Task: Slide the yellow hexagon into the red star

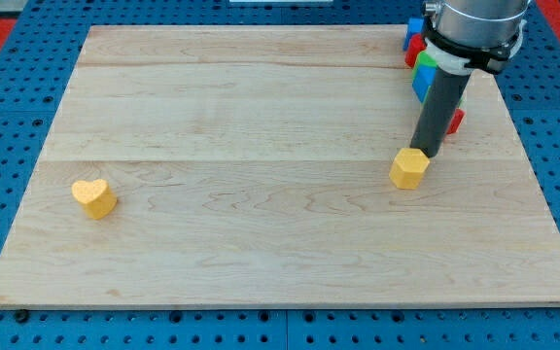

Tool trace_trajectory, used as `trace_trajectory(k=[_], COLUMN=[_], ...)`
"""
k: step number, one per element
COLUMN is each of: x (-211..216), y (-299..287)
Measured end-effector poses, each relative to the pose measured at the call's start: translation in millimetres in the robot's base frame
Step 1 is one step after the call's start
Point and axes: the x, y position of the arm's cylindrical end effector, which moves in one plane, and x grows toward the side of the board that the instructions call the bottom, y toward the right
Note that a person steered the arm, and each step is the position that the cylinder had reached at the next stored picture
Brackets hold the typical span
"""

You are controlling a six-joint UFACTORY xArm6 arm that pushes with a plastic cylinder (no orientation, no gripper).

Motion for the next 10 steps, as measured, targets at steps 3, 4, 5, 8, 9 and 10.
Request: trace_trajectory(k=[3, 4, 5, 8, 9, 10], x=[56.6, 53.5, 38.4, 20.4, 15.4, 12.3], y=[-25.4, -83.4, -86.1, 4.3, 23.9, 40.2])
